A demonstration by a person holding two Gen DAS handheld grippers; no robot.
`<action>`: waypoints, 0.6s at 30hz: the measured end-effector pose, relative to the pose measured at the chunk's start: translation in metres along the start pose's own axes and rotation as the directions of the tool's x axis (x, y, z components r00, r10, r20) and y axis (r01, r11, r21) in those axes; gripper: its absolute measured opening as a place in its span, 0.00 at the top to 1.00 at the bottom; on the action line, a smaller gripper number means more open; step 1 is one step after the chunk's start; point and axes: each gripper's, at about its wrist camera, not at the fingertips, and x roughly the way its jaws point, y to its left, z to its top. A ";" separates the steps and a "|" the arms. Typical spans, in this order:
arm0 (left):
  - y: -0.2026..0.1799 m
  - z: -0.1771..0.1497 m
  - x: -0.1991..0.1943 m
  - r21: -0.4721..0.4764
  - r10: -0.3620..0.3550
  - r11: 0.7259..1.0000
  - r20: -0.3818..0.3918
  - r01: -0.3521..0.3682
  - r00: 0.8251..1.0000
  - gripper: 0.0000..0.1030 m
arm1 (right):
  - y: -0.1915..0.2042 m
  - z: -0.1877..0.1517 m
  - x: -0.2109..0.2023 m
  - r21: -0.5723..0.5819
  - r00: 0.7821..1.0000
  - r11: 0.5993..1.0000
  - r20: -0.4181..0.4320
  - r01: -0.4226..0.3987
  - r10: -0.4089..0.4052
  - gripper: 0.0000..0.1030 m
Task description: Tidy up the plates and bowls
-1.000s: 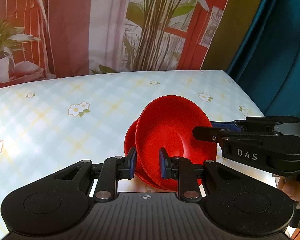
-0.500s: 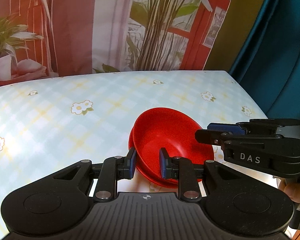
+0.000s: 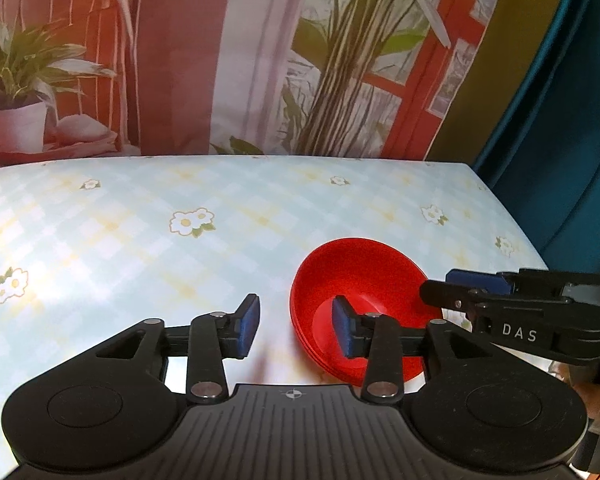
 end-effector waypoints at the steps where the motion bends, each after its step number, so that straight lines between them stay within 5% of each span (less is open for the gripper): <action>1: 0.001 0.000 0.000 -0.007 -0.004 1.000 -0.002 0.004 1.000 0.57 | -0.001 0.000 0.001 0.007 1.000 1.000 -0.001 -0.002 0.002 0.69; 18: -0.004 -0.013 0.027 -0.015 -0.058 0.998 -0.066 0.057 0.996 0.56 | 0.006 -0.012 0.018 0.051 0.999 0.998 -0.042 -0.029 0.032 0.66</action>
